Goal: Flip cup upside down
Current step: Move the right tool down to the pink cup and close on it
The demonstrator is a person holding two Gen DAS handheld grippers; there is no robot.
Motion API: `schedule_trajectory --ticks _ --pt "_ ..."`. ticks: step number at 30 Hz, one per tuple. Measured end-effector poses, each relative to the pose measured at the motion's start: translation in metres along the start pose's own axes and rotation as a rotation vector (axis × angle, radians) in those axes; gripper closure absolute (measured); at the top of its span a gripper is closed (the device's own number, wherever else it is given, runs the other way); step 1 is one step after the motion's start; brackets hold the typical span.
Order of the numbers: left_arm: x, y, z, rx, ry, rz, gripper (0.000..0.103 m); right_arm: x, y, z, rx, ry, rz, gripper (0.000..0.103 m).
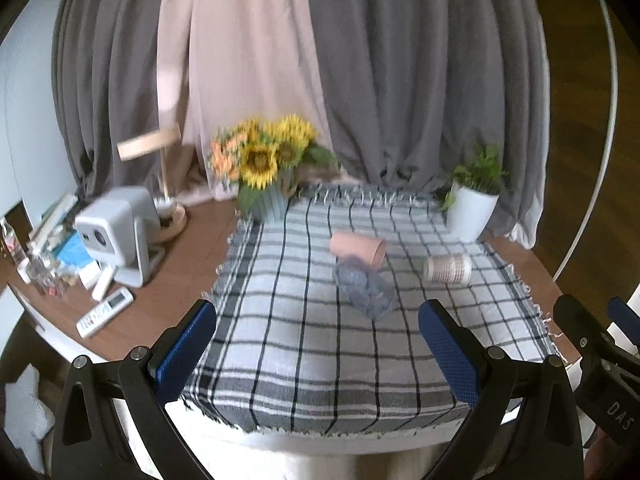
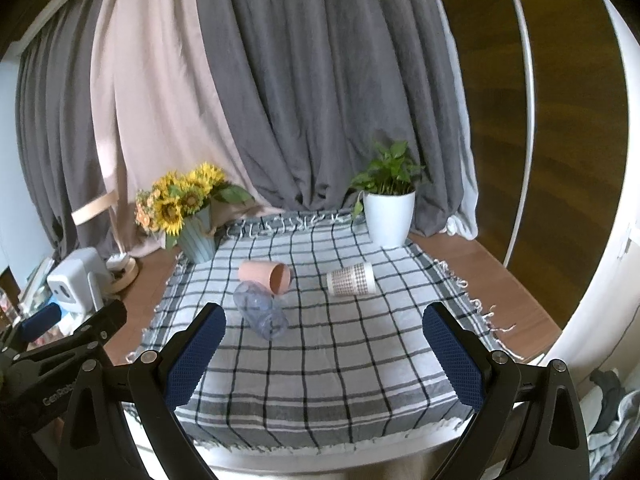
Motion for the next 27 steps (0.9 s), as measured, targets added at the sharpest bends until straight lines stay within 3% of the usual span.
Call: schedule_trajectory --ticks 8,15,22,27 --pt "-0.008 -0.01 0.065 -0.125 -0.089 -0.079 0.0 -0.014 -0.019 0.073 -0.119 -0.051 -0.073 0.003" --pt "-0.013 -0.031 0.136 -0.216 -0.188 -0.17 0.0 -0.039 -0.047 0.176 -0.28 -0.189 -0.199 0.003" --pt "-0.031 -0.051 0.205 -0.331 -0.267 -0.312 0.0 -0.079 -0.075 0.279 -0.434 -0.278 -0.352 0.004" --pt "-0.041 -0.062 0.241 -0.364 -0.356 -0.369 0.0 -0.114 -0.089 0.342 -0.521 -0.332 -0.488 0.004"
Point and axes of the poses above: each gripper's, at about its wrist camera, not at the fingertips, and z roughly the way its jaws point, x to its right, y to its underside, the point moved 1 cm from there along z, roughly the way its jaws point, and after that the axes turned 3 degrees about y, right-handed, at the moved point
